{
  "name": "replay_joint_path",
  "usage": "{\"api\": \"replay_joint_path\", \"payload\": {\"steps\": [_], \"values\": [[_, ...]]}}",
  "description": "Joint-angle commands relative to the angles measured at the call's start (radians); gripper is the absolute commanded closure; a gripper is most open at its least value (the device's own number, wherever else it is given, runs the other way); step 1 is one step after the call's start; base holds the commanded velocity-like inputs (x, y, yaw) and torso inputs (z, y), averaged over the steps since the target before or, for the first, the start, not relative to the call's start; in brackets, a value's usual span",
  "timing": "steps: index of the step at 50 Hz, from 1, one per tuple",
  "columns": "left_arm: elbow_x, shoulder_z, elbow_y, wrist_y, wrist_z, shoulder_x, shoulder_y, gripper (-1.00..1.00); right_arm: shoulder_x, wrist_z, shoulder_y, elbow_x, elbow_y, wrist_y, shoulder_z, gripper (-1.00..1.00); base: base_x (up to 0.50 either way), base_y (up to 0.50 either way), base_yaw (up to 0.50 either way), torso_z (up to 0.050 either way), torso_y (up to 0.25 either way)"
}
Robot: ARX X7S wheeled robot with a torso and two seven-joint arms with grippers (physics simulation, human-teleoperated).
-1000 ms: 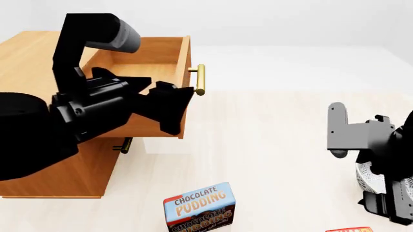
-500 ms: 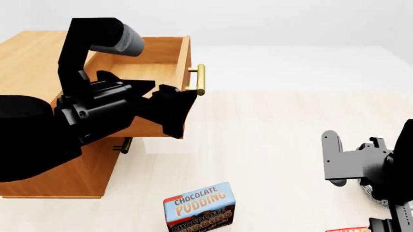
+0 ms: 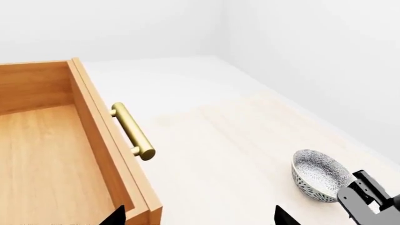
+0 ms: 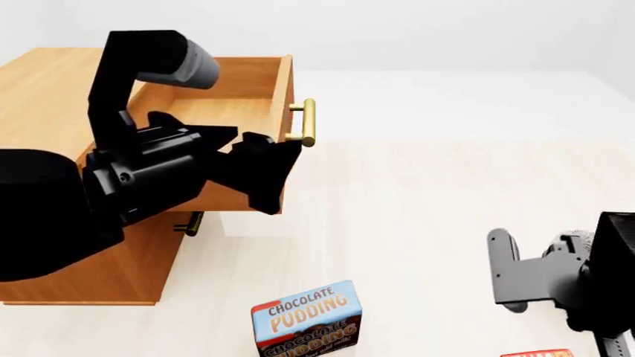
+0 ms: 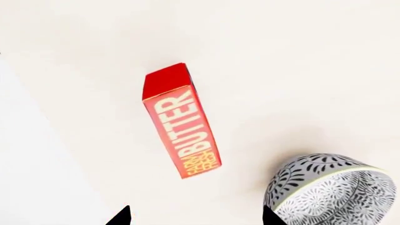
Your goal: Put the butter at the back in the top drawer of the cabinet and close it.
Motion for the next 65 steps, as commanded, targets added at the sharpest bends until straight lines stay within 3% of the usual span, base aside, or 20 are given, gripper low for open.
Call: {"api": "replay_joint_path", "payload": {"steps": [1,65], "values": [[0.003,-0.003,0.0,0.002,0.007,-0.009,0.008,-1.0,-0.025,0.022,-0.035,-0.007,0.028,-0.007,-0.016,-1.0,0.0,0.0,0.0,0.0,0.0],[0.01,-0.01,-0.018,-0.001,0.042,-0.025,0.046,-1.0,-0.159,0.156,-0.282,-0.001,0.299,-0.137,-0.037,-1.0,0.0,0.0,0.0,0.0,0.0]]}}
